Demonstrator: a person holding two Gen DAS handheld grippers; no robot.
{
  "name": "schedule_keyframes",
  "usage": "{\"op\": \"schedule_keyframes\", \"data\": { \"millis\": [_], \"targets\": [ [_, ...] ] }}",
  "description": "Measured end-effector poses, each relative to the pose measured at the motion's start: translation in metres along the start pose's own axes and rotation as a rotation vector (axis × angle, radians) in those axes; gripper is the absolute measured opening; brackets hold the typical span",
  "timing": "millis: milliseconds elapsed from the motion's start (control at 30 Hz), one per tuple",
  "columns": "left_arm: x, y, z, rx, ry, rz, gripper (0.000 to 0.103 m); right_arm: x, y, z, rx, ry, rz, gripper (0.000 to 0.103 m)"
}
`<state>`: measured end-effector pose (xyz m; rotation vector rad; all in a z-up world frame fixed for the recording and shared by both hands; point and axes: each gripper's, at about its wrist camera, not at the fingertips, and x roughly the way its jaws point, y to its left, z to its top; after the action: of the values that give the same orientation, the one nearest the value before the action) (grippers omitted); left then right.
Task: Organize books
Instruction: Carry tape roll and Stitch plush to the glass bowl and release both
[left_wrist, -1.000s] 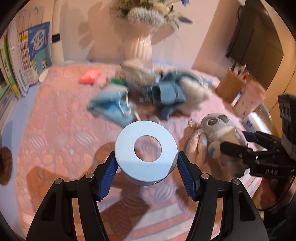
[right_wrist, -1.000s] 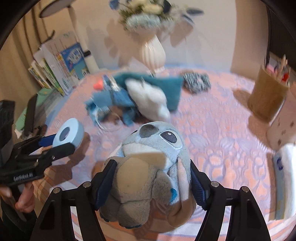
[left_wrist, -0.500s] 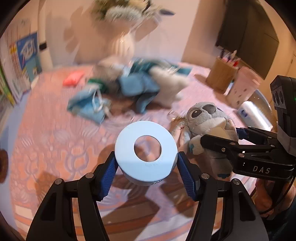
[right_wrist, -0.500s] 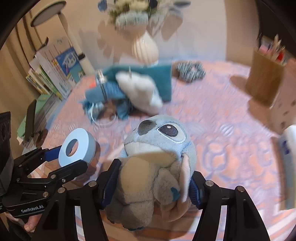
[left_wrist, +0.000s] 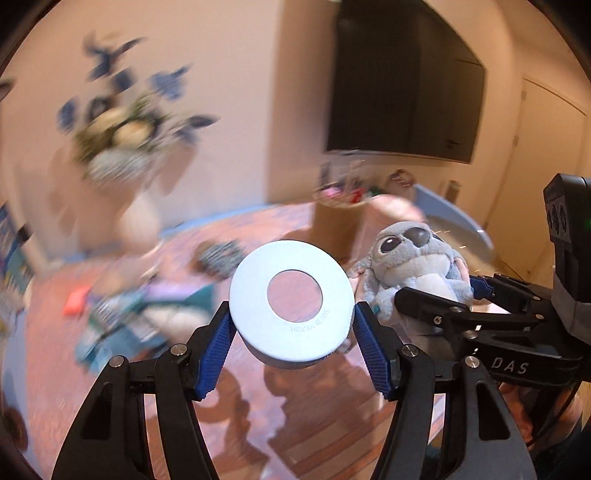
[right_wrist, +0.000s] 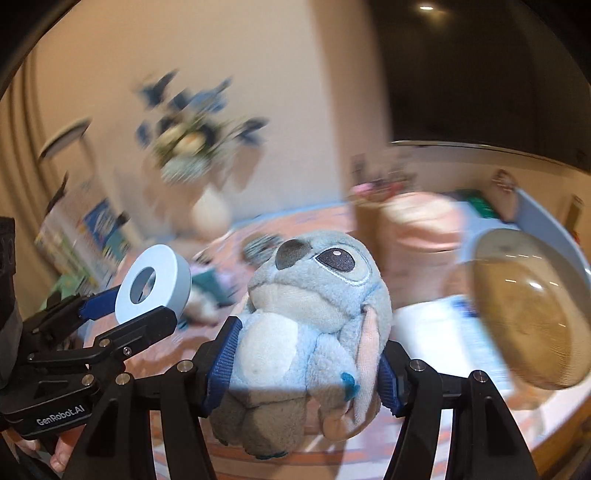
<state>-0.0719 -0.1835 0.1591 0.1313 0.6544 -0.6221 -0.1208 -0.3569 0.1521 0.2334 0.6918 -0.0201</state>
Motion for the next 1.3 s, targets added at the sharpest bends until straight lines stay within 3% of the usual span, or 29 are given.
{"op": "schedule_keyframes", "data": {
  "millis": [167,300,567,667,833,1000,1167,1300],
  "targets": [
    [0.027,-0.065,0.047,0.075,-0.029,-0.124,0.062,-0.044,-0.071,0.018,0.114,-0.103,-0.119,0.064],
    [0.059,-0.104,0.073,0.113,-0.028,-0.179,0.062,-0.054,-0.123,0.033,0.209,-0.143,-0.209,0.064],
    [0.145,-0.168,0.088,0.163,0.073,-0.289,0.062,-0.024,-0.211,0.038,0.39,-0.06,-0.356,0.065],
    [0.165,-0.181,0.09,0.174,0.086,-0.292,0.066,-0.015,-0.233,0.035,0.433,-0.026,-0.397,0.067],
    [0.177,-0.189,0.093,0.164,0.086,-0.327,0.076,-0.019,-0.245,0.031,0.44,-0.002,-0.442,0.07],
    [0.162,-0.181,0.091,0.146,0.077,-0.356,0.077,-0.033,-0.236,0.029,0.43,-0.019,-0.419,0.07],
    [0.124,-0.153,0.08,0.12,0.044,-0.338,0.077,-0.05,-0.196,0.036,0.362,-0.066,-0.356,0.07],
    [0.081,-0.109,0.062,0.073,0.015,-0.263,0.077,-0.054,-0.141,0.044,0.243,-0.094,-0.257,0.07]
  ]
}}
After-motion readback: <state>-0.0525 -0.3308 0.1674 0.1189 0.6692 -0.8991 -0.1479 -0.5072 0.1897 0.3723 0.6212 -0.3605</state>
